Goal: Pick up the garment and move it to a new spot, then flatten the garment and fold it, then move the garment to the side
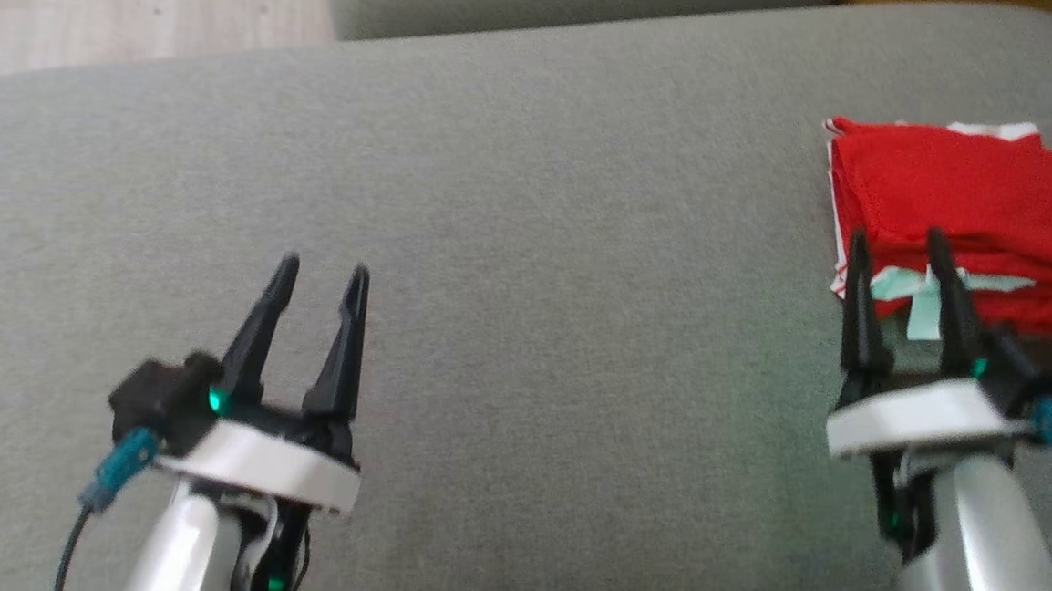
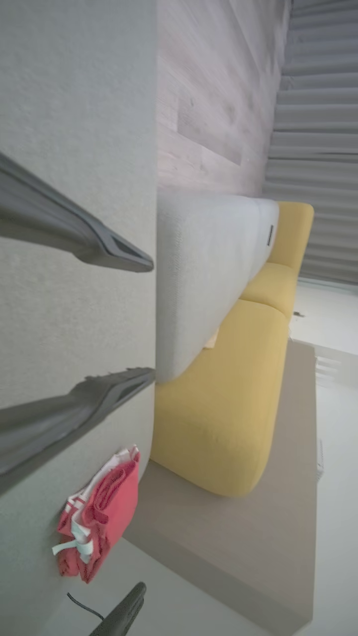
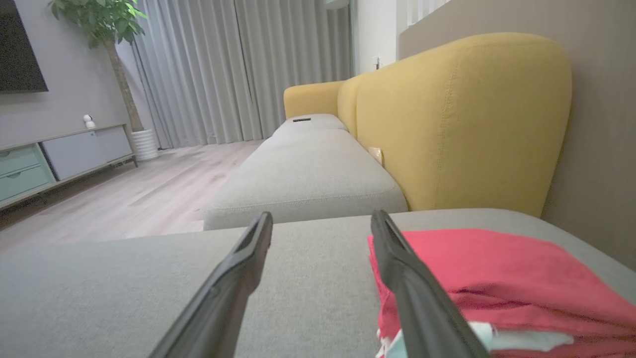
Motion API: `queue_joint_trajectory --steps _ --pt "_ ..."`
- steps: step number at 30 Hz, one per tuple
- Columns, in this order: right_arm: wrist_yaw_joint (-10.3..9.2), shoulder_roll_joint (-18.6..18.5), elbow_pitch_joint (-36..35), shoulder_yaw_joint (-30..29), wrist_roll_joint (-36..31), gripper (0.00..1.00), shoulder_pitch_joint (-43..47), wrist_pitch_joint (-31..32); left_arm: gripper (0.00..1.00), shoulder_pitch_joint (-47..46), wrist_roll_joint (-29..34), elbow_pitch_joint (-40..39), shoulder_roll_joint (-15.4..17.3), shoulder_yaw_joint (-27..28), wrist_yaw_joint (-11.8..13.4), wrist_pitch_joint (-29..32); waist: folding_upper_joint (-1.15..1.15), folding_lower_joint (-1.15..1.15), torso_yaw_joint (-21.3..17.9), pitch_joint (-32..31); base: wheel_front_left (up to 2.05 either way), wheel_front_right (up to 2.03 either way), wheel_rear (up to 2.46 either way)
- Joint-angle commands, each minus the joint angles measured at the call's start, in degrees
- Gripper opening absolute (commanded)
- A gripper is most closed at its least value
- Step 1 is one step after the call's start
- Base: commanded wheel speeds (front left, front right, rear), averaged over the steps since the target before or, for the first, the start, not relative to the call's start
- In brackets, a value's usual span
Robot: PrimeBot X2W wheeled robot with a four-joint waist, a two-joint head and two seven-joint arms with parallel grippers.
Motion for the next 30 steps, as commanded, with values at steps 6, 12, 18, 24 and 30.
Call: queue_joint_trajectory --steps 6,12,18,24,30 --pt "-0.05 0.89 -3.3 2.07 4.5 1.0 5.42 -1.72 1.0 2.41 1.29 -1.44 -0.24 3.74 -0.35 -0.29 0.0 0.0 2.37 -2.41 0.0 0.0 0.0" --pt "-0.05 0.91 -6.12 2.36 4.71 1.0 7.64 -1.77 1.0 3.63 1.07 -1.99 -0.27 4.95 -0.35 -0.29 0.0 0.0 2.83 -3.05 0.0 0.0 0.0" --pt "-0.05 0.91 -6.91 2.69 4.89 1.0 7.9 -1.78 1.0 3.81 1.73 -1.8 -0.28 5.92 0.55 -0.29 0.0 0.0 2.79 -3.42 0.0 0.0 0.0" --pt "-0.05 0.91 -7.18 2.92 4.78 1.0 7.98 -1.78 1.0 3.67 3.46 -2.75 -0.28 6.08 1.89 -0.29 0.0 0.0 2.73 -3.38 0.0 0.0 0.0" --pt "-0.05 0.91 -7.26 3.19 4.58 1.0 7.89 -1.78 1.0 3.76 4.13 -3.3 -0.29 6.11 3.35 -0.29 0.0 0.0 2.43 -3.32 0.0 0.0 0.0"
